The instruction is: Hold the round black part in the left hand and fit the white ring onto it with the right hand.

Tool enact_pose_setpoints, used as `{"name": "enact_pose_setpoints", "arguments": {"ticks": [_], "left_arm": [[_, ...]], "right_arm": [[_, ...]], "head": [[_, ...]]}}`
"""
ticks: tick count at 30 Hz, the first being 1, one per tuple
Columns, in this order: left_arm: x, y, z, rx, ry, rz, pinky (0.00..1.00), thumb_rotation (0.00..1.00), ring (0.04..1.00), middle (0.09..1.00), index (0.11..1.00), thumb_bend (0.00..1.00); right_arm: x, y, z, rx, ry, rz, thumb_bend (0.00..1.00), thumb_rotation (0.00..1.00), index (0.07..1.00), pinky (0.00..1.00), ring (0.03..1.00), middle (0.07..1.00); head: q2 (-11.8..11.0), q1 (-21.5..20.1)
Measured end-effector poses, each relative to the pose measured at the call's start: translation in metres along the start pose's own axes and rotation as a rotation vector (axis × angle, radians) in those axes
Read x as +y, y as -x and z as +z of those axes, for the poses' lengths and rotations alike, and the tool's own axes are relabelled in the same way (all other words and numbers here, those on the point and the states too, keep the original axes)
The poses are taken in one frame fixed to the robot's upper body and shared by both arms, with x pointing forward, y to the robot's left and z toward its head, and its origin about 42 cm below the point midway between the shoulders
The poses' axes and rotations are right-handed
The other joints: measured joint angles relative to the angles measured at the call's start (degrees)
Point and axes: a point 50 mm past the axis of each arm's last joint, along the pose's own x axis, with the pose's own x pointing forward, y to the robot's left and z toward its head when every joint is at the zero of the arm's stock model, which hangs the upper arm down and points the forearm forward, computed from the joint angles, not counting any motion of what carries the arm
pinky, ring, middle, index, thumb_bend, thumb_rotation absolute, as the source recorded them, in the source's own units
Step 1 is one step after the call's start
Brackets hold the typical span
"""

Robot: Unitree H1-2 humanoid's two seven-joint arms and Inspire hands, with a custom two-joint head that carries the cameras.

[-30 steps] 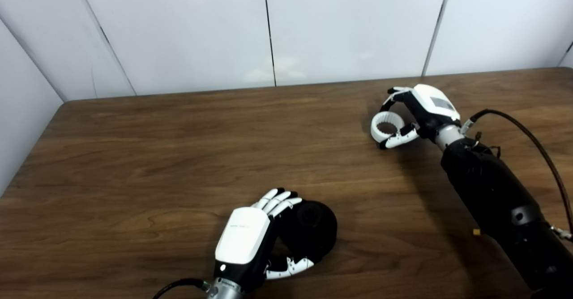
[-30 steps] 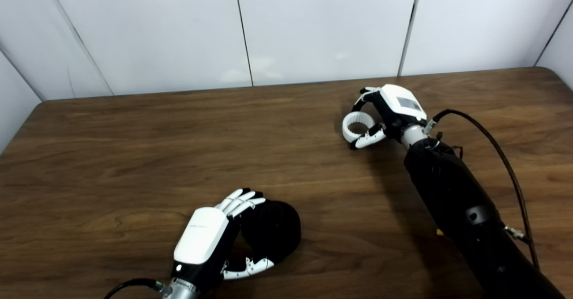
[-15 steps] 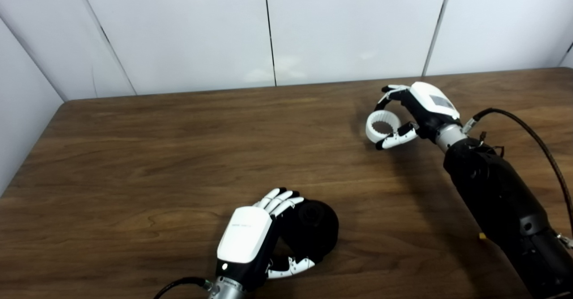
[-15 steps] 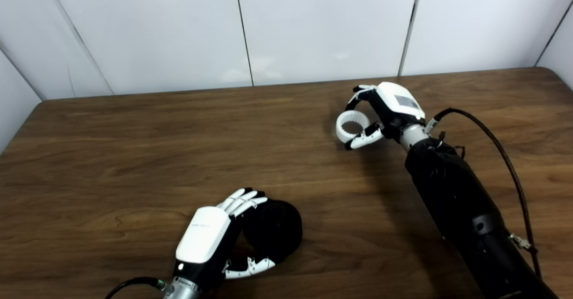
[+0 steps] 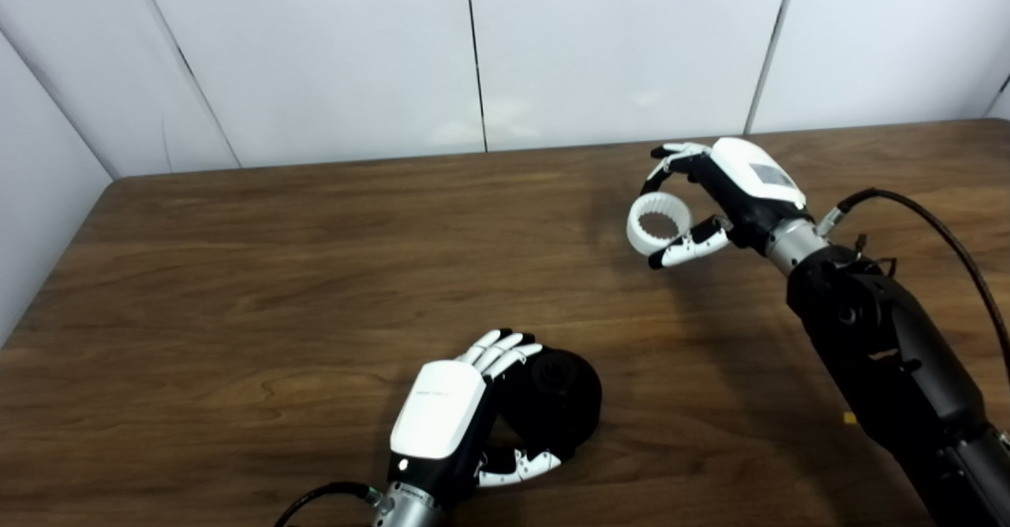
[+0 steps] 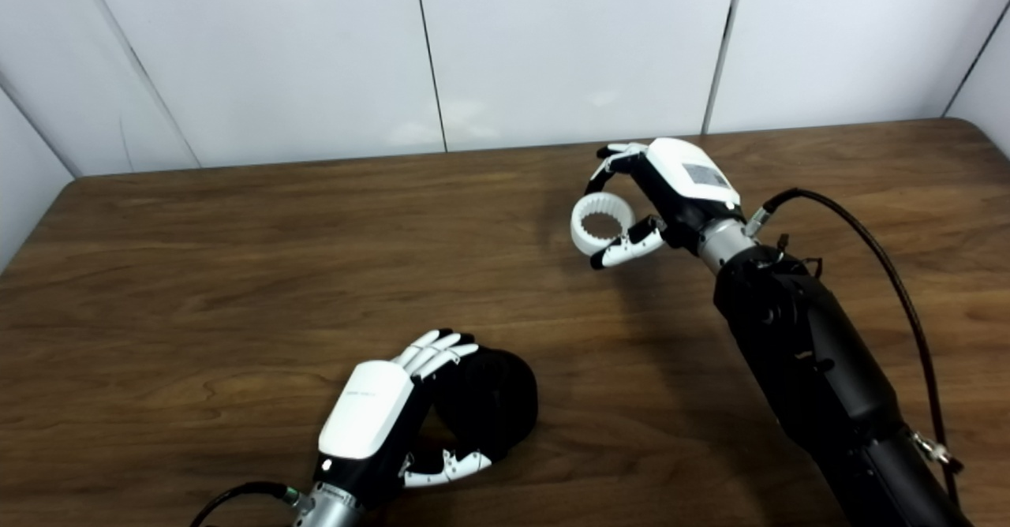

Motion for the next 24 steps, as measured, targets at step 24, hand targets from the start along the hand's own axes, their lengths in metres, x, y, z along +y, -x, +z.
{"name": "enact_pose_setpoints", "arguments": {"ticks": [24], "left_arm": [[-0.003,-0.008,-0.001,-0.007,-0.005,0.009,0.74,0.39,0.904,0.864,0.758,0.72]], "right_arm": [[-0.011,0.055,0.058,-0.206,-0.012,0.026,0.52,0.16,0.495,0.76,0.904,0.857]], "head": [[-0.35,0.18]]}}
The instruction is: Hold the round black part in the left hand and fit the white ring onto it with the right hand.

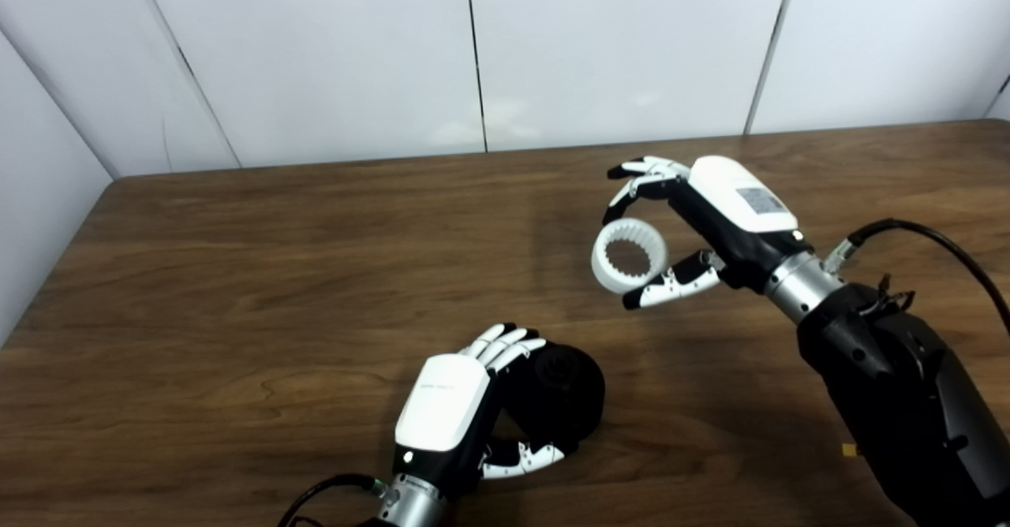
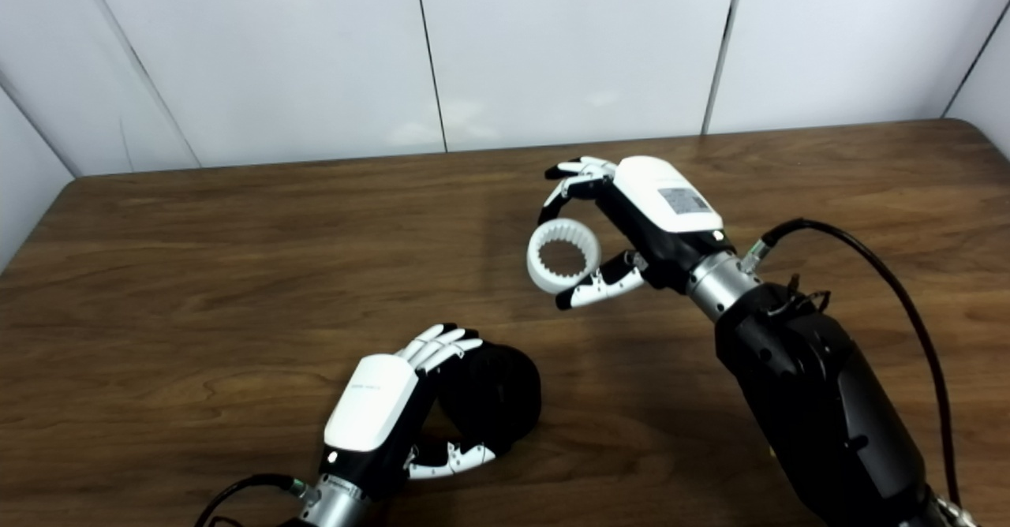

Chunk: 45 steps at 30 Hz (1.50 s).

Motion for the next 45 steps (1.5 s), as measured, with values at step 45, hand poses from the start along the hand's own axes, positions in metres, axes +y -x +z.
{"name": "enact_pose_setpoints", "arguments": {"ticks": [45], "left_arm": [[0.001,-0.002,0.0,0.003,-0.001,-0.002,0.74,0.42,0.905,0.866,0.759,0.73]], "right_arm": [[0.058,0.033,0.042,-0.117,-0.134,0.173,0.52,0.16,0.496,0.79,0.923,0.873]], "head": [[0.79,0.7]]}}
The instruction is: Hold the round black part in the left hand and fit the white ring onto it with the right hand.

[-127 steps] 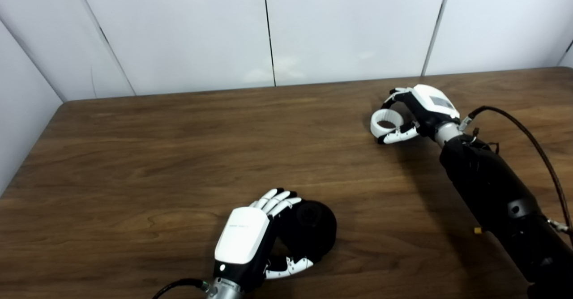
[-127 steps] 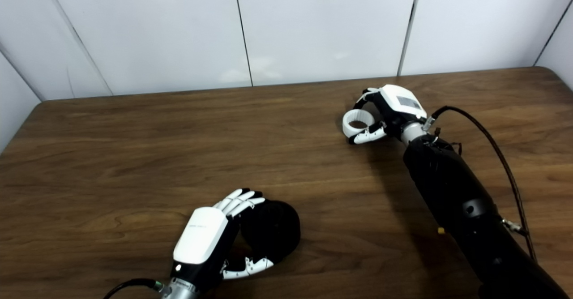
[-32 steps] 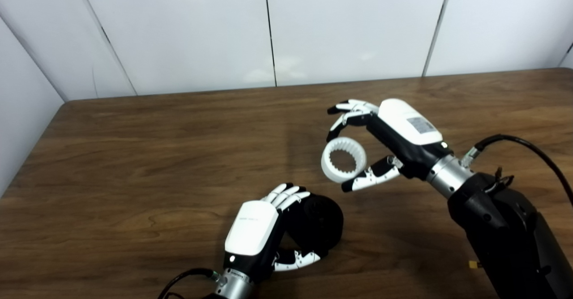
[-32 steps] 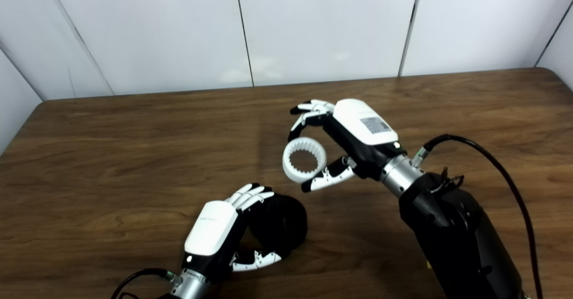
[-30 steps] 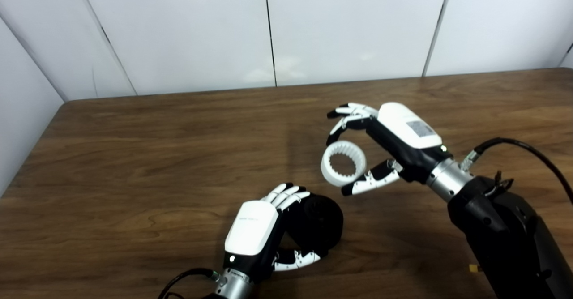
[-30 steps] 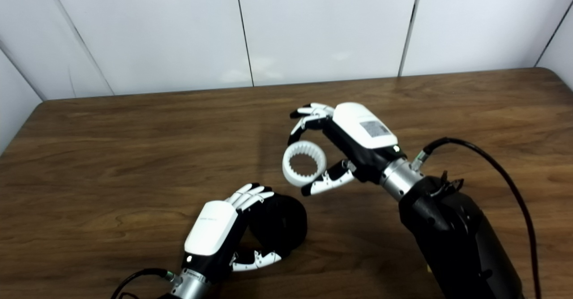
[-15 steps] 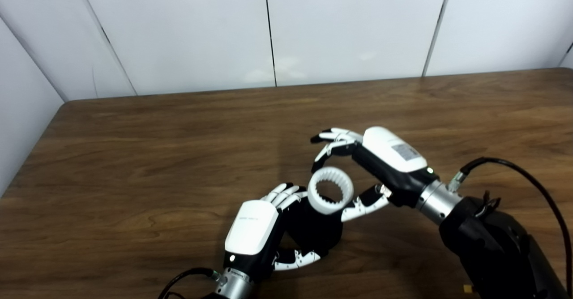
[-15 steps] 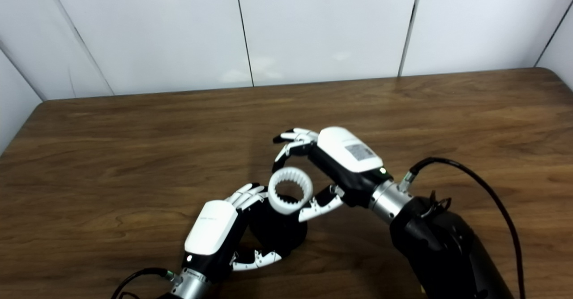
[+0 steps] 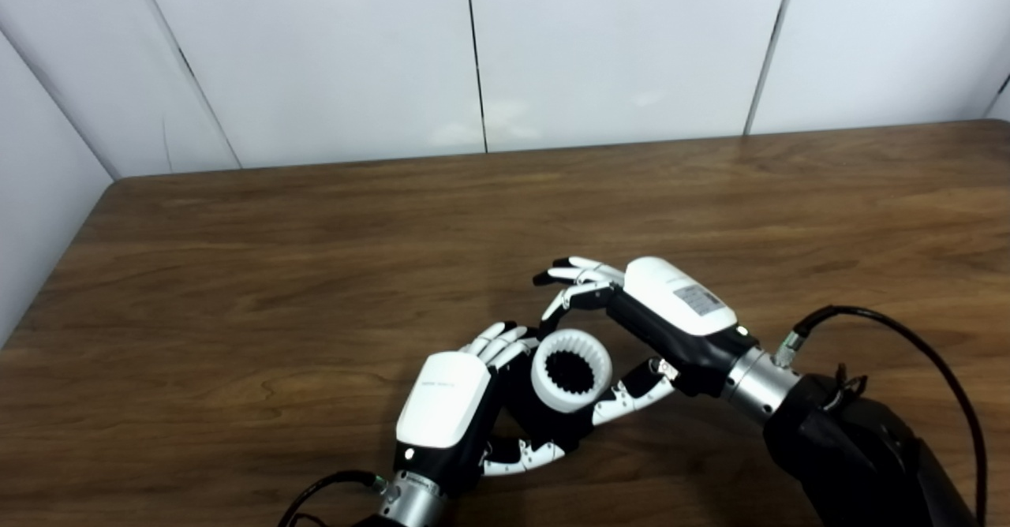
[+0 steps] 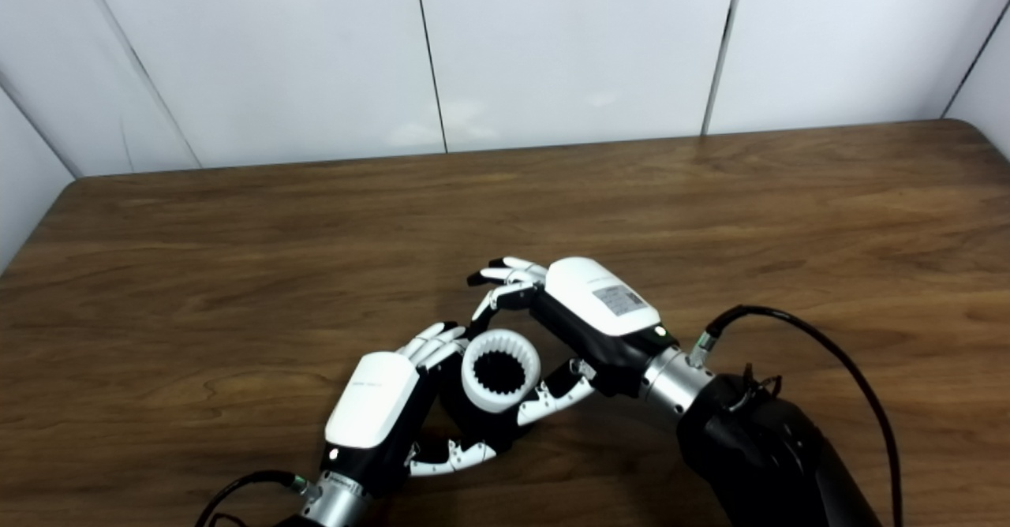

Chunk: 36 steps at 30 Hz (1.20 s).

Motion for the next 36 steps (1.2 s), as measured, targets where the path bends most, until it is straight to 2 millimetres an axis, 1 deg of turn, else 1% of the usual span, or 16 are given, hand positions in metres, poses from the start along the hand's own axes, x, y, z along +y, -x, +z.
{"name": "enact_pose_setpoints", "arguments": {"ticks": [4,9,15,22,29,36], "left_arm": [[0.0,0.0,0.0,0.0,0.0,-0.002,0.74,0.42,0.908,0.868,0.761,0.73],[0.0,0.0,0.0,0.0,-0.001,-0.003,0.74,0.42,0.908,0.87,0.761,0.73],[0.0,0.0,0.0,-0.001,-0.001,-0.004,0.72,0.42,0.908,0.872,0.765,0.72],[0.0,0.0,0.0,-0.002,-0.001,-0.004,0.72,0.41,0.904,0.868,0.761,0.72],[0.0,0.0,0.0,-0.003,0.0,-0.003,0.72,0.41,0.902,0.868,0.765,0.72],[0.0,0.0,0.001,-0.003,0.0,-0.002,0.71,0.41,0.903,0.87,0.764,0.72]], "right_arm": [[0.004,0.0,0.002,-0.005,0.005,-0.001,0.52,0.16,0.496,0.79,0.922,0.87],[0.009,-0.005,0.001,-0.011,-0.006,-0.006,0.52,0.16,0.496,0.79,0.926,0.871],[0.008,-0.006,0.001,-0.011,-0.005,-0.009,0.52,0.16,0.496,0.78,0.931,0.874],[0.004,-0.011,0.002,-0.021,0.004,-0.018,0.52,0.16,0.496,0.77,0.923,0.87],[0.005,-0.013,0.0,-0.012,-0.005,-0.021,0.52,0.16,0.496,0.78,0.924,0.873],[0.001,-0.016,-0.003,-0.002,-0.003,-0.034,0.52,0.16,0.496,0.78,0.909,0.866]], "head": [[0.0,0.09],[-0.18,-0.09],[-0.26,-0.09],[-0.26,-0.09],[-0.35,0.0],[-0.18,0.09]]}}
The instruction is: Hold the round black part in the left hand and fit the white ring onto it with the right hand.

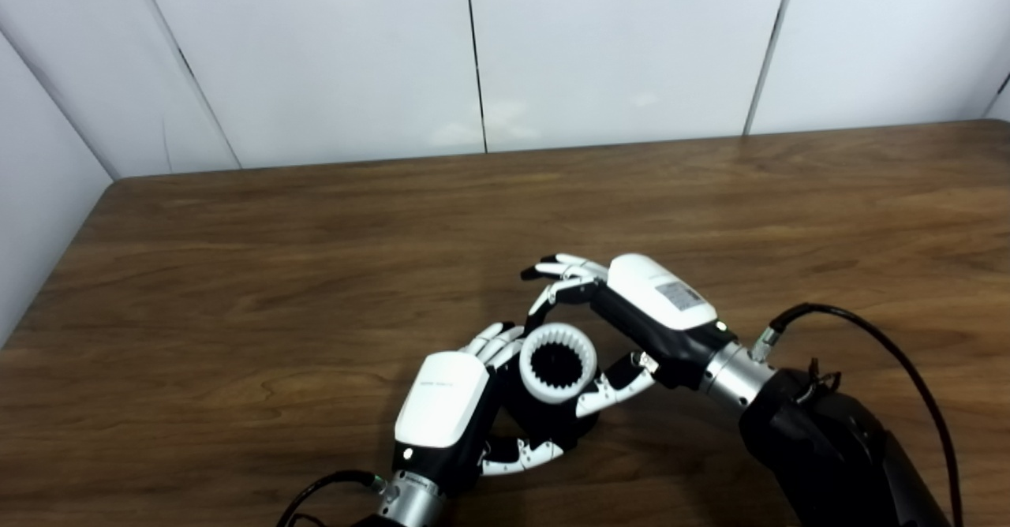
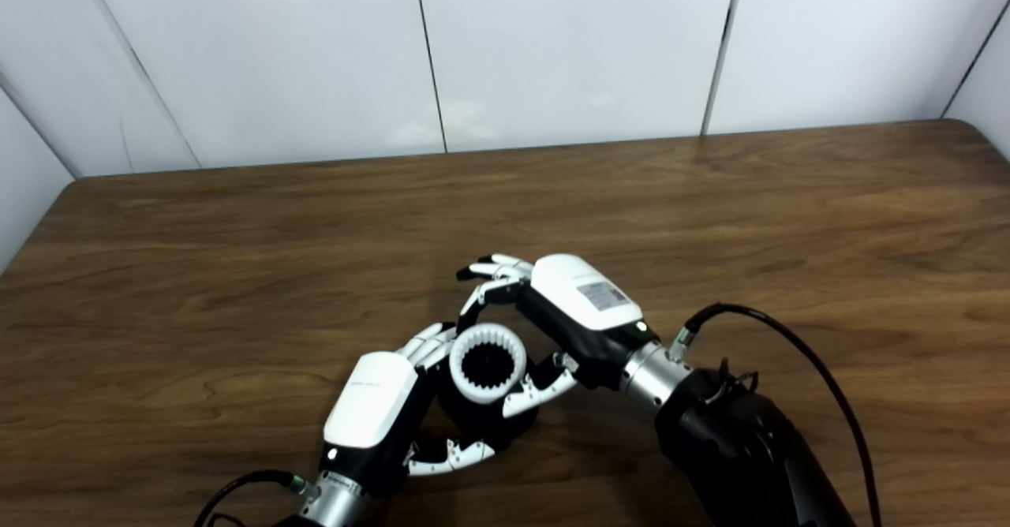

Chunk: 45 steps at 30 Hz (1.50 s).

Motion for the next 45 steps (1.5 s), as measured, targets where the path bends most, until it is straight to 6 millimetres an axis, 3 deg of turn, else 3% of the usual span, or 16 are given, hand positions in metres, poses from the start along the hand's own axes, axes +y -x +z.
{"name": "enact_pose_setpoints", "arguments": {"ticks": [9,45], "left_arm": [[0.0,0.001,0.0,0.0,0.002,0.001,0.76,0.41,0.904,0.867,0.763,0.71],[0.004,0.001,-0.001,0.007,0.002,-0.012,0.75,0.4,0.904,0.87,0.759,0.72]], "right_arm": [[0.003,0.0,-0.006,0.018,-0.007,0.004,0.52,0.16,0.496,0.77,0.908,0.865],[0.008,0.008,-0.012,0.043,-0.024,0.006,0.52,0.16,0.495,0.79,0.916,0.869]], "head": [[0.26,0.0],[2.02,-0.61]]}}
